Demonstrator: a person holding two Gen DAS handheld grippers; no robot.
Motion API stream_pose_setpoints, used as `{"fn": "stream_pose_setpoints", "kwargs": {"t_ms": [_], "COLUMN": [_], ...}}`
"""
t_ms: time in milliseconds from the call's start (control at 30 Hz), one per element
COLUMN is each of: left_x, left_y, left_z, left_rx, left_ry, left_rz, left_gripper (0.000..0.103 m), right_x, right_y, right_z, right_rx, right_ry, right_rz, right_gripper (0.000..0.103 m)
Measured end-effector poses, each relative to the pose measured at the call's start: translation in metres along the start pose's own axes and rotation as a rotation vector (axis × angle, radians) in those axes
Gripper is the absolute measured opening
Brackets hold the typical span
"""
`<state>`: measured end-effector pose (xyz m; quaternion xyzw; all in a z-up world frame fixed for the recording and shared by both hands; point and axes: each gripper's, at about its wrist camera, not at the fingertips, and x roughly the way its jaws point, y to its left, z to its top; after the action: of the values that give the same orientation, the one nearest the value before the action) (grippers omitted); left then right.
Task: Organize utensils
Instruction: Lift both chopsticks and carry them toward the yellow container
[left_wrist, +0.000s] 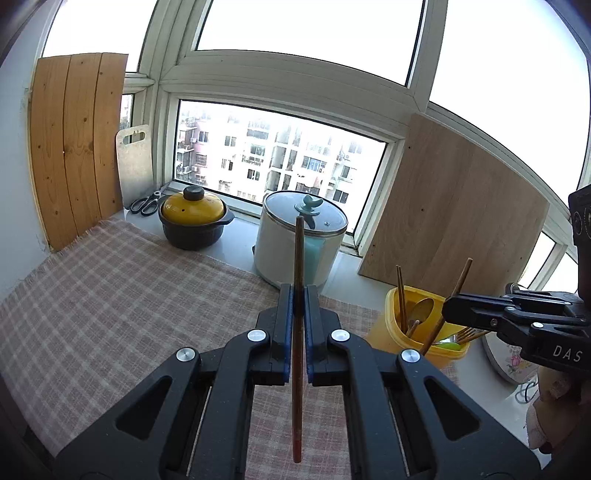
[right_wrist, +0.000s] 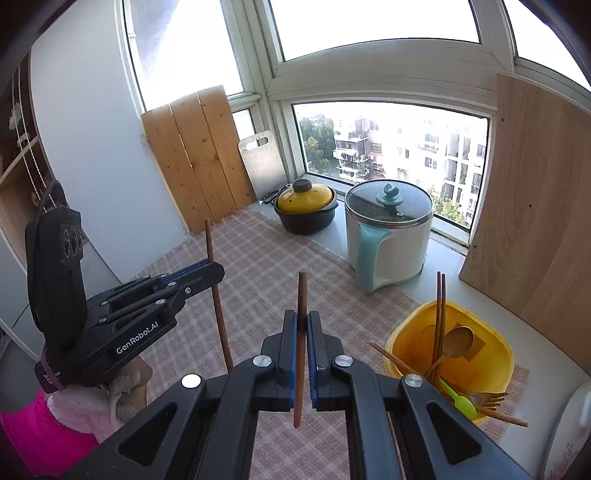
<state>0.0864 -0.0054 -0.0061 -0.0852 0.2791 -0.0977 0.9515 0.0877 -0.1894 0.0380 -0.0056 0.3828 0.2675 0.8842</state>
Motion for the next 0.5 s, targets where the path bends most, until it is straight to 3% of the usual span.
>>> {"fn": "stream_pose_setpoints", "kwargs": {"t_ms": [500], "left_x": [0.007], "left_y": [-0.069], "left_z": [0.045], "left_rx": [0.059], "left_ry": [-0.07], "left_rz": [-0.134], "left_gripper": [0.003], "right_x": [-0.072], "right_y": [-0.054], "right_z": [0.021], "right_rx": [0.051], "right_ry": [-0.121], "right_rz": [-0.065], "right_gripper": [0.002]}}
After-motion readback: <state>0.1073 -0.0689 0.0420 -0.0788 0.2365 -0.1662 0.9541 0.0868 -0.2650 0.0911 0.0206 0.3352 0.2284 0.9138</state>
